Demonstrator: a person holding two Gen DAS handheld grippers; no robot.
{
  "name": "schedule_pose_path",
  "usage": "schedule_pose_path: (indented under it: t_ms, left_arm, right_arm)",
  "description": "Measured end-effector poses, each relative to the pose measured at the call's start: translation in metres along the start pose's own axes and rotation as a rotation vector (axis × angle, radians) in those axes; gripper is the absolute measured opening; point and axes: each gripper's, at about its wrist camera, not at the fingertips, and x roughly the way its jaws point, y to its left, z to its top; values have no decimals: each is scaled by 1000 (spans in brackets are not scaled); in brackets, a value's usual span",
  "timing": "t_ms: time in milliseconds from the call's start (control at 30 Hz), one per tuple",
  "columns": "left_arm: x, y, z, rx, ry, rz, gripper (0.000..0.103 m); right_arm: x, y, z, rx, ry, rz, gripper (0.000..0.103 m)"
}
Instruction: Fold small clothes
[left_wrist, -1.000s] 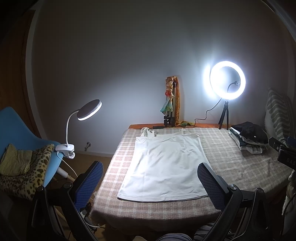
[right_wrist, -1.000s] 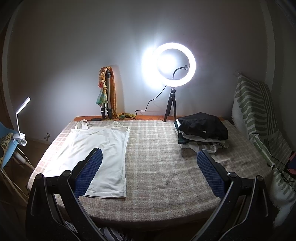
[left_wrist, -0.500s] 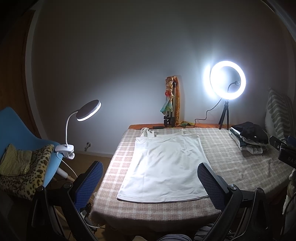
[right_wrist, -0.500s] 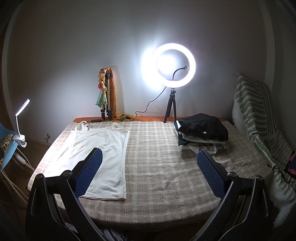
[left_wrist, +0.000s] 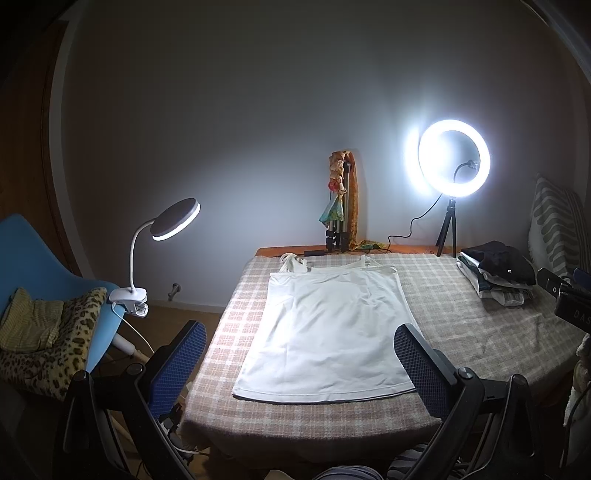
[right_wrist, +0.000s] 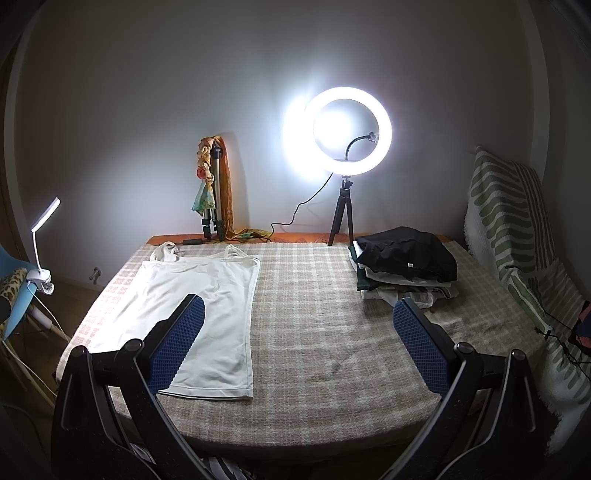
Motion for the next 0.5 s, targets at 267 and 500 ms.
schedule_pose_path:
  t_ms: [267,500]
  left_arm:
    - [0,1,-3,-3,2,0,102]
    - [0,2,-4,-5,4,0,102]
  right_arm:
    - [0,0,0,2,-1,0,103]
    - [1,-1,0,1,0,1,103]
